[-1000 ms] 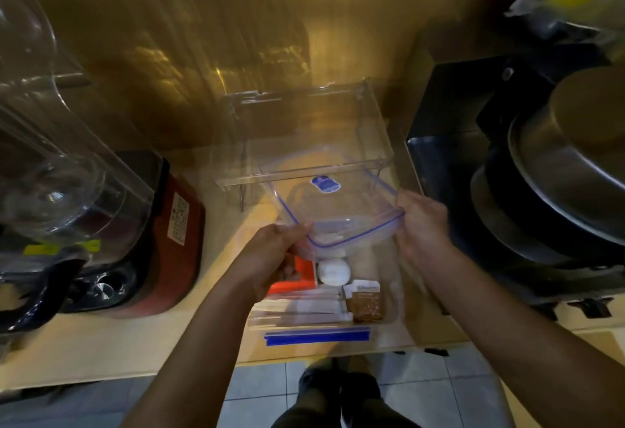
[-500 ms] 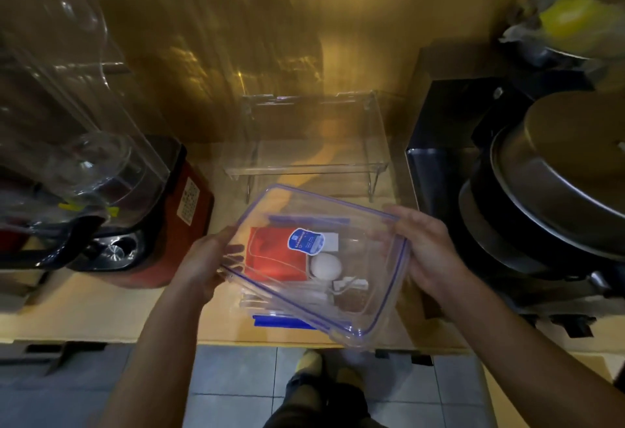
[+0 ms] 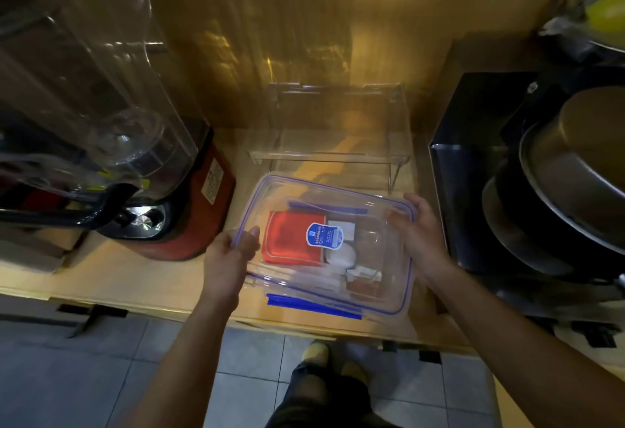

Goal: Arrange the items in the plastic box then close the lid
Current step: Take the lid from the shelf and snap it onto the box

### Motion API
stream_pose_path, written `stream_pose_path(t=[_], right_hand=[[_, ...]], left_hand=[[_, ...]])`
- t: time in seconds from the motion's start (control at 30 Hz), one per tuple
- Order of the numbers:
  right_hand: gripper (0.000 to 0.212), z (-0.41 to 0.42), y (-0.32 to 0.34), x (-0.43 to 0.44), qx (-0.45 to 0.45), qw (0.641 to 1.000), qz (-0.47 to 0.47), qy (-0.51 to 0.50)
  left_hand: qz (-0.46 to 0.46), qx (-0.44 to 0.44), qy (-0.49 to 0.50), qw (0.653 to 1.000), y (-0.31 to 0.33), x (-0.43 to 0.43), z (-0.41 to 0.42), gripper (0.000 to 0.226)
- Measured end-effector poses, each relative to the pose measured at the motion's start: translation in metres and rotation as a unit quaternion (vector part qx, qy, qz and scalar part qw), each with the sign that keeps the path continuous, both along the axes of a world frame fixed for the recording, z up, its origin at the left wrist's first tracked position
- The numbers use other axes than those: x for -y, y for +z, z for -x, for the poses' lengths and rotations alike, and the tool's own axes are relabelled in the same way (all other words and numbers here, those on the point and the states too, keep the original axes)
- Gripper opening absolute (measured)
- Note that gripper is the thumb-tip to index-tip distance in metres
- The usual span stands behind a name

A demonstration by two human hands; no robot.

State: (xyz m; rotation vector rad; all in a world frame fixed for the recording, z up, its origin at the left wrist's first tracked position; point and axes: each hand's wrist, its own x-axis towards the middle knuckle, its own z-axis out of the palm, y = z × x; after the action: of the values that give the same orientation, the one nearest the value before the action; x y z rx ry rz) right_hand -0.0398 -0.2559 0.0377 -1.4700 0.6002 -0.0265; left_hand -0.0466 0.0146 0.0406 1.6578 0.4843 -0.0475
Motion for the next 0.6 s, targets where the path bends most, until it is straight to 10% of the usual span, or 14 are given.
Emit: stream_pose_path(t=[0.23,0.6], right_hand=[[0.034,0.010,-0.010,0.000,0.003,0.999,-0.027,0.040],[0.040,0.038,-0.030,-0.012,0.019,0.990,0.125,0.059]], left_hand=[[0.014,-0.004,0.122,0.992,-0.004,0.006,0.004,0.018],[-0.070,0.022,0.044,0.996,-0.027,0.006,0.003,0.020]])
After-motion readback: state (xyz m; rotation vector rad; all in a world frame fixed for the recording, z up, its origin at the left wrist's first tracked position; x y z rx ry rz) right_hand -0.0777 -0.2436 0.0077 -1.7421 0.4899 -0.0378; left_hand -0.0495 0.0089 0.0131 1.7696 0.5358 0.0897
